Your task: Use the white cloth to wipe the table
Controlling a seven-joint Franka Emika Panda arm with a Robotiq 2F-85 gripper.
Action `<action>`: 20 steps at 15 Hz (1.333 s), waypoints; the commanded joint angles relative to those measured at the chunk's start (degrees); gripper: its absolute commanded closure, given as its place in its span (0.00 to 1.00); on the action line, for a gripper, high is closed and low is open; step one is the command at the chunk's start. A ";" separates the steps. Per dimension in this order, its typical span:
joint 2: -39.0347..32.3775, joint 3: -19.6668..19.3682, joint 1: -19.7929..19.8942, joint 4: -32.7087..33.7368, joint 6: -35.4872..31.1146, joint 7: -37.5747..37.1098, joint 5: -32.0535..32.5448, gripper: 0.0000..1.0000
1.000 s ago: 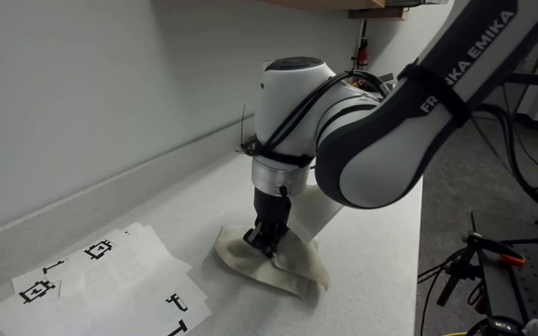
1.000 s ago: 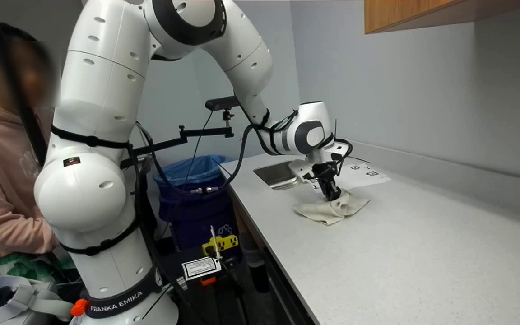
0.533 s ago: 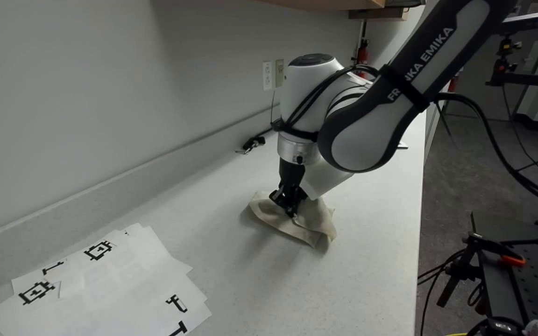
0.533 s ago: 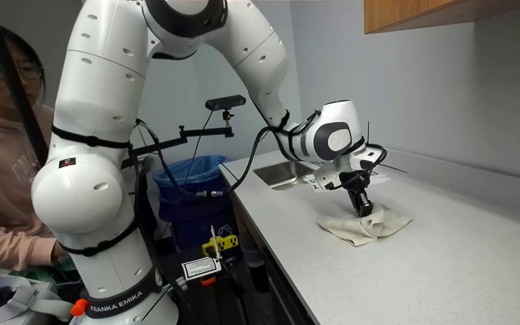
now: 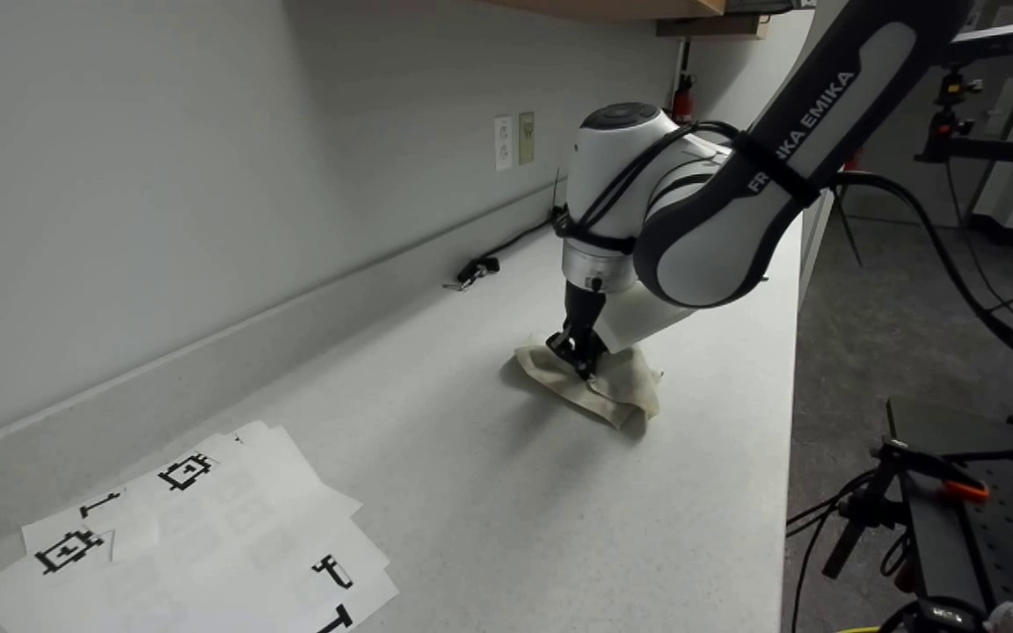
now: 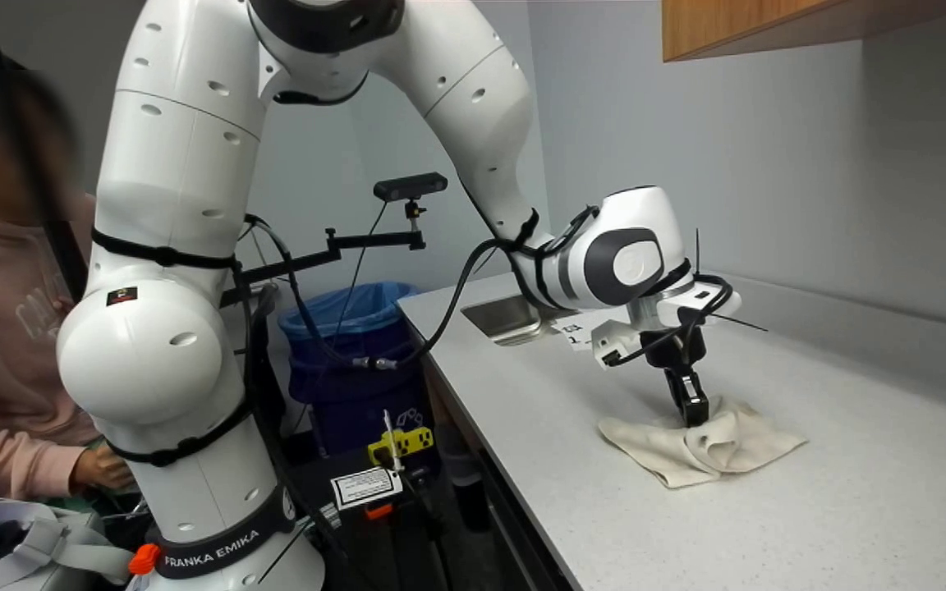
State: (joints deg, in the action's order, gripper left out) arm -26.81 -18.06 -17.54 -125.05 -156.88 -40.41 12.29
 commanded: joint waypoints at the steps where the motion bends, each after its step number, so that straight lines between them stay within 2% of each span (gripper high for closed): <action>1: -0.26 -2.38 -0.69 -2.90 -1.93 -5.13 3.03 0.99; 3: -0.33 -2.90 -0.98 -2.76 -1.68 -7.35 3.99 0.99; 7: -0.91 0.18 -0.11 -0.87 -1.11 -7.66 2.55 0.99; 10: -1.54 3.82 -0.23 1.07 -0.65 -6.14 1.42 0.99; 17: -2.98 15.39 -1.22 4.83 0.65 -0.59 -0.85 0.99; 20: -3.21 18.17 -2.02 5.39 1.12 2.12 -1.33 0.99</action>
State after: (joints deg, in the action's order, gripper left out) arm -27.69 -2.07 -18.78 -121.34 -157.05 -42.25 13.19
